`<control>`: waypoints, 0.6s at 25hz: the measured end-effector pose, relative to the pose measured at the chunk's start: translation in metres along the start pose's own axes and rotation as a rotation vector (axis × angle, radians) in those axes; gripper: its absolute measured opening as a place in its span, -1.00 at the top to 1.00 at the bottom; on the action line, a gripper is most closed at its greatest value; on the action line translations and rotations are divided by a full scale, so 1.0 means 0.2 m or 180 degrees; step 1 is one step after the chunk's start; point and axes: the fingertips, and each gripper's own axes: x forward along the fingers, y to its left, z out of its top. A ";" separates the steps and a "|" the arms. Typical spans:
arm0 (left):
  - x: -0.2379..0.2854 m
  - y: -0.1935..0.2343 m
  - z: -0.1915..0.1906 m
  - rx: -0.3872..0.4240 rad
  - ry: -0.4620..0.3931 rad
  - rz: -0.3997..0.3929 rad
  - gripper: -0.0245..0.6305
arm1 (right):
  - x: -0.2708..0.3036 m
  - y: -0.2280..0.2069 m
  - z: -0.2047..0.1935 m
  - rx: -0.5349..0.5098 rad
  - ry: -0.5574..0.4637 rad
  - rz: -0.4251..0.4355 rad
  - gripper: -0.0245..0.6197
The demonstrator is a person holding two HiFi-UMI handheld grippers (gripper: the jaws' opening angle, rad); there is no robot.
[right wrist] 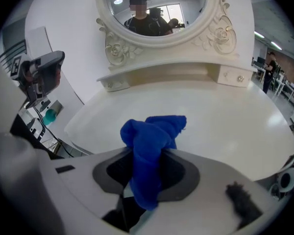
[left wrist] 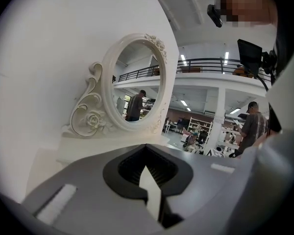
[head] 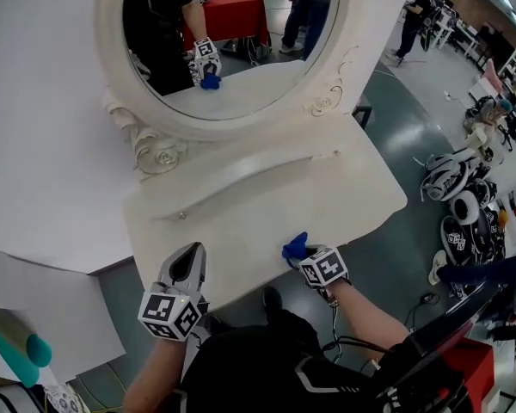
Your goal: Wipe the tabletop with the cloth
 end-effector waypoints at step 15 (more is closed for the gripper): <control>0.03 0.00 0.02 0.0034 -0.0044 0.0488 0.90 | 0.20 -0.52 0.80 0.0200 -0.0631 -0.0357 0.50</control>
